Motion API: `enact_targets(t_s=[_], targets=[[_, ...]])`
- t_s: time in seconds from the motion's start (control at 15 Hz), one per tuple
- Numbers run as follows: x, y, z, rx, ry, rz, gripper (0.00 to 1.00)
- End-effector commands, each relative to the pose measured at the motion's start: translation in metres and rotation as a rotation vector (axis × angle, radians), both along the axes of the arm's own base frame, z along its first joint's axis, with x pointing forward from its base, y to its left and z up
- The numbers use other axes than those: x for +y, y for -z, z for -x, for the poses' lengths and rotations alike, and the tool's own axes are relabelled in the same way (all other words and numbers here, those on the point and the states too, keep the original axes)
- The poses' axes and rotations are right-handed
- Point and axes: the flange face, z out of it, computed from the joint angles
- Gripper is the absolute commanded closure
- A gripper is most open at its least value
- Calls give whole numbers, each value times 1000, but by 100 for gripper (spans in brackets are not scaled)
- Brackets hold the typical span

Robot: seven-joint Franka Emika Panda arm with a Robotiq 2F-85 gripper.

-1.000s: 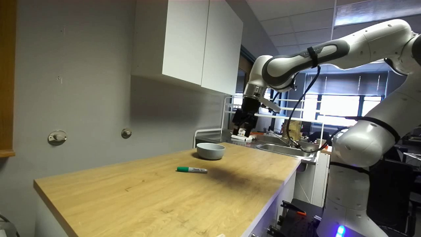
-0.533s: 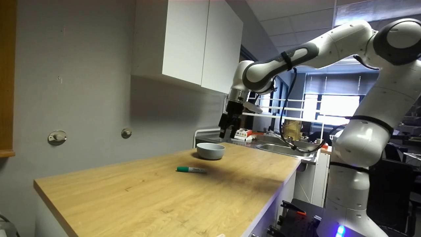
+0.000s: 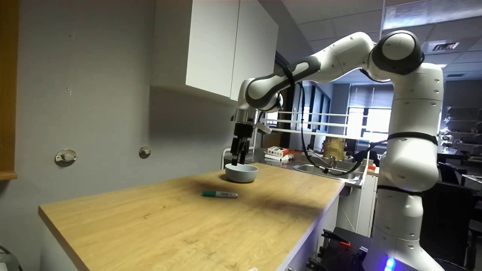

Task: Pick up the marker from the table and put it in the bowl

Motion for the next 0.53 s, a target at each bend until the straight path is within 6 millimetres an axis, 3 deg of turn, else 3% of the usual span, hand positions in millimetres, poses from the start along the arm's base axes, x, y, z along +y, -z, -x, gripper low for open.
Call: enact_targets(t_s=[0.0, 0.27, 0.47], targets=[[25, 18, -40, 94, -99, 5, 0], [48, 43, -58, 184, -158, 21, 0], [51, 63, -69, 245, -182, 31, 0]])
